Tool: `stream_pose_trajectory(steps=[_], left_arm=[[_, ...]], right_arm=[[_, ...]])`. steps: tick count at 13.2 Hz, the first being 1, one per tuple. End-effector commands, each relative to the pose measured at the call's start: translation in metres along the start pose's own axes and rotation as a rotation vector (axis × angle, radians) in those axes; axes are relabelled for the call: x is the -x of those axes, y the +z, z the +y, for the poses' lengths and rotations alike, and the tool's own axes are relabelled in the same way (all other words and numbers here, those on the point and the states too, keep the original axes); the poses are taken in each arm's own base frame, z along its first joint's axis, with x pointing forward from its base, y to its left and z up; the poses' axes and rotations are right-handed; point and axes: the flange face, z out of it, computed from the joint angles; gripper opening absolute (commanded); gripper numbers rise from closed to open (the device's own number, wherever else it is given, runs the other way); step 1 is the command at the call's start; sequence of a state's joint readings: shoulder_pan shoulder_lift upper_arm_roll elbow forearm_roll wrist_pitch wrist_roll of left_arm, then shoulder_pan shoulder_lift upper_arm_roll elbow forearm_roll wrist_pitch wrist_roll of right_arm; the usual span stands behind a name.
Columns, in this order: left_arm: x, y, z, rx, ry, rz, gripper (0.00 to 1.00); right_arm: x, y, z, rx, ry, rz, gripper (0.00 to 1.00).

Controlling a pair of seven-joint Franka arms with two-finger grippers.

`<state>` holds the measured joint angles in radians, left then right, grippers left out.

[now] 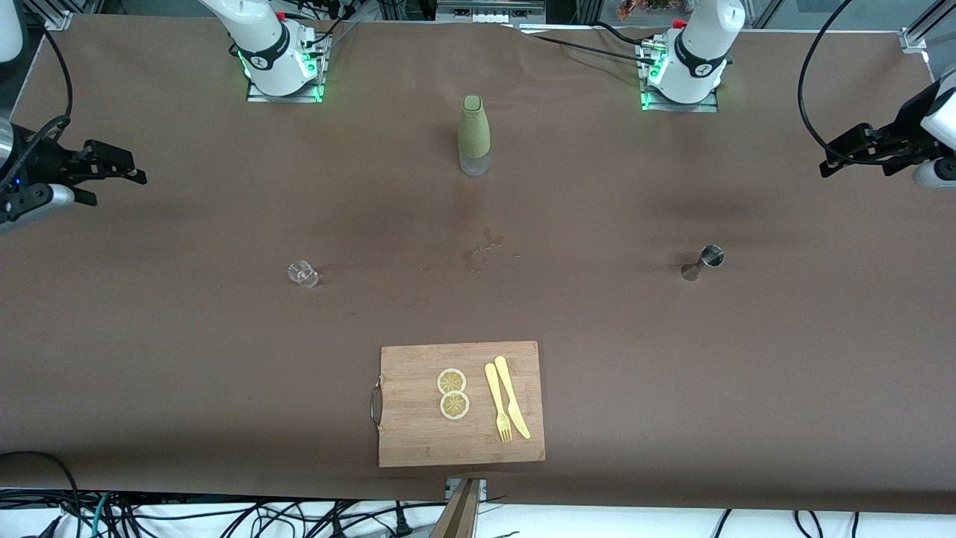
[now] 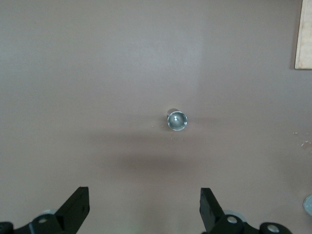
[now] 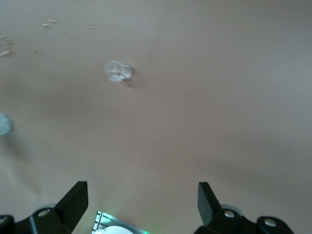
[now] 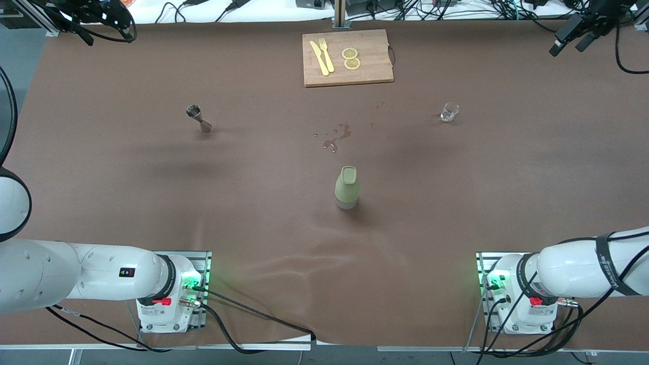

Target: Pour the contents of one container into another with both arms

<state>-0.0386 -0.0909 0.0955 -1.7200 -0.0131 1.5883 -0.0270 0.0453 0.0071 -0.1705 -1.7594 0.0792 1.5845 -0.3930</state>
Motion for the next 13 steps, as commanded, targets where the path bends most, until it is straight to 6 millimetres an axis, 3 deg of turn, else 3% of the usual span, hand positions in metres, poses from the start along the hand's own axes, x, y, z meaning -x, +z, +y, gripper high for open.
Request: stream_pose_trajectory(steps=[1,4,6,8,13], left_arm=[[-0.024,-0.016,-0.001,-0.002,-0.025,0.028,1.00],[-0.025,-0.015,-0.002,-0.008,-0.027,0.016,1.00],[-0.024,-0.017,-0.007,-0.006,-0.034,0.019,1.00],[-0.028,-0.022,-0.007,-0.005,-0.022,0.031,1.00],[-0.030,-0.023,-0.006,-0.006,-0.014,0.031,1.00]], right_arm=[[0.022,-0.002,-0.027,0.093,0.111,0.005,1.00],[0.026,0.000,-0.043,0.128,0.238,0.021,1.00],[0.028,-0.007,-0.046,0.134,0.221,0.035,1.00],[0.024,-0.003,-0.043,0.086,0.236,0.042,1.00],[0.008,-0.020,-0.061,0.105,0.385,0.077,1.00]])
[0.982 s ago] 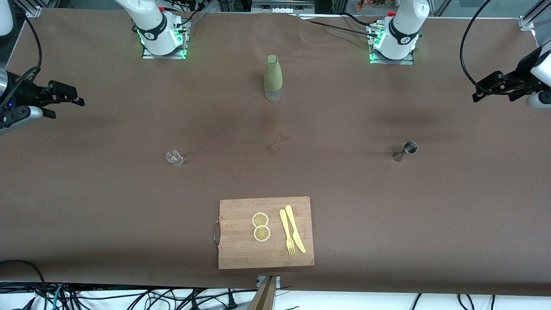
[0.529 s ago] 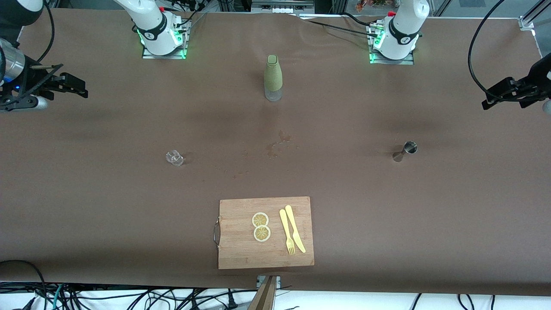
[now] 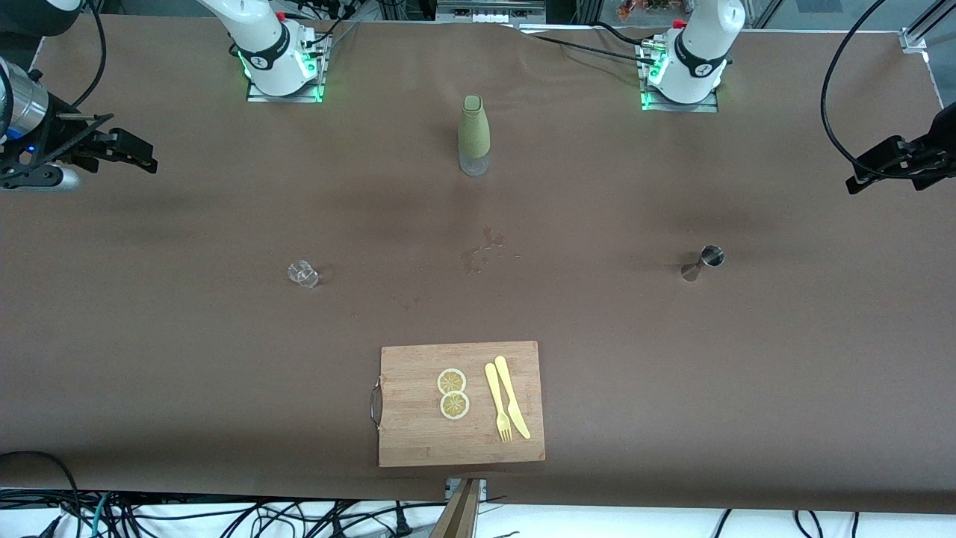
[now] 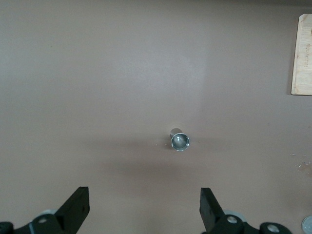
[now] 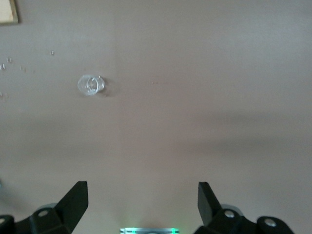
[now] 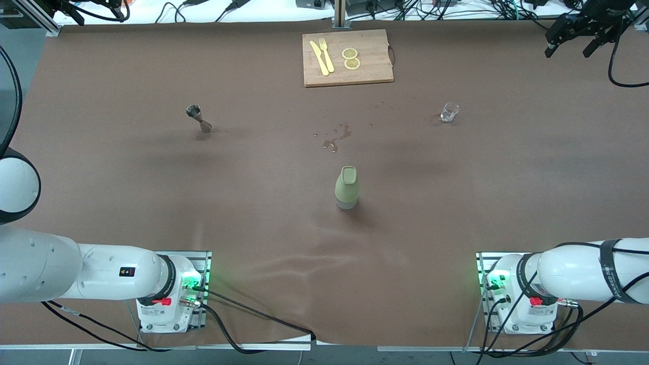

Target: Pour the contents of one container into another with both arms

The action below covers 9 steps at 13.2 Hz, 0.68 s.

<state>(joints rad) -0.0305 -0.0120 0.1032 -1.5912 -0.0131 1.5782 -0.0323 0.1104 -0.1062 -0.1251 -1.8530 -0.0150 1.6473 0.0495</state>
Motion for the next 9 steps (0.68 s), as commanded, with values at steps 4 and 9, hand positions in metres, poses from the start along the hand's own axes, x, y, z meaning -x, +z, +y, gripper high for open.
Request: stream_pose_trajectory(steps=[4,9], left_arm=[[-0.0048,-0.0043,-0.0009,0.001,0.006,-0.008,1.00],[-0.0051,-0.0033,0.0000,0.001,0.009,-0.011,1.00]], right_arm=[[-0.0045,-0.0093,-0.0065,-0.031,0.080,0.023,1.00],[-0.0106,-0.0048,-0.0065,-0.028,0.062,0.012,1.00]])
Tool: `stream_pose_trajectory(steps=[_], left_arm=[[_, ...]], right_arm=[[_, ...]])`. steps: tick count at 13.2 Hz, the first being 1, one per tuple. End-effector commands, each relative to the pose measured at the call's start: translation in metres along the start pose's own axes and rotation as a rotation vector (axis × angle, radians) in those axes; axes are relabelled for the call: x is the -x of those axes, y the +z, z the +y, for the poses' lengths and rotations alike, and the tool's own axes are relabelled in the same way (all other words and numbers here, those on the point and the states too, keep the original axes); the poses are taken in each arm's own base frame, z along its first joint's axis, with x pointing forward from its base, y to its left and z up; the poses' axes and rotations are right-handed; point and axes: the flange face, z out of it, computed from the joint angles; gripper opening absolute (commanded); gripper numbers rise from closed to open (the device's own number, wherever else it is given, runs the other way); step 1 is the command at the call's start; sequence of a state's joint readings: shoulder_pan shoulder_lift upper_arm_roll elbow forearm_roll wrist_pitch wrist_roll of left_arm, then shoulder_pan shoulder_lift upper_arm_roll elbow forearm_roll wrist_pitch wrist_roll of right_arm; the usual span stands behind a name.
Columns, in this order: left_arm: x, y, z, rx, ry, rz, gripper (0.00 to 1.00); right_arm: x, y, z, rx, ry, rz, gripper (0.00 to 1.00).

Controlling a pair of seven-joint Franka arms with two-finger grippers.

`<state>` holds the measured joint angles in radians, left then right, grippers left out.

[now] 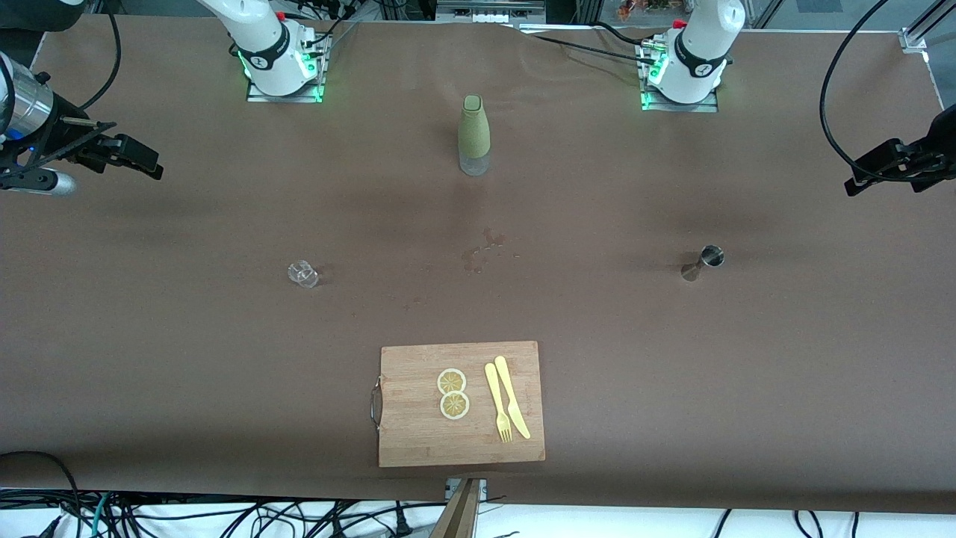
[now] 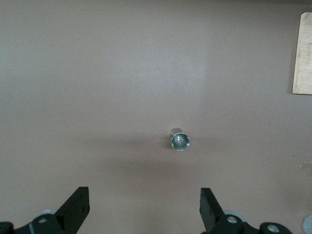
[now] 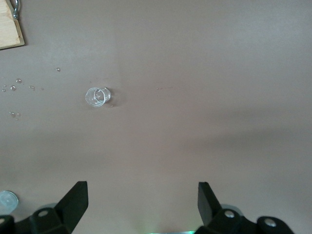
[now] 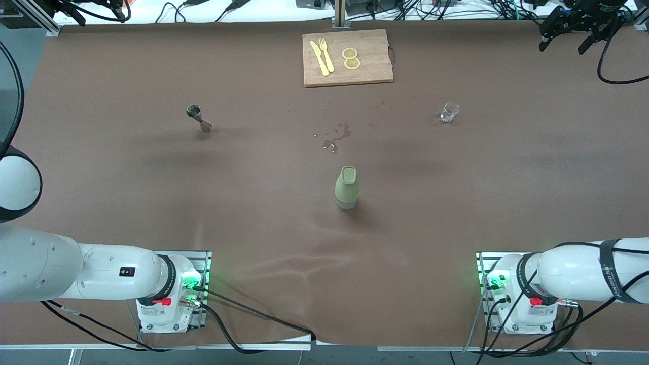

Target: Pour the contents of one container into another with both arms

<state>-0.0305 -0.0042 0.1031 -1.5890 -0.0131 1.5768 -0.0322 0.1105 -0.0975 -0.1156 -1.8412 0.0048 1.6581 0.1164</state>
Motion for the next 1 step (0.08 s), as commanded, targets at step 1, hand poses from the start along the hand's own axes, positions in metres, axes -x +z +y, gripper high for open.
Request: stream_pose_trajectory(steps=[1], left_arm=[[-0.0013,-0.0066,-0.0004,0.002,0.009,-0.013,1.00]], right_arm=[[-0.0084,-0.0020,0.0000,-0.013,0.004,0.003,1.00]])
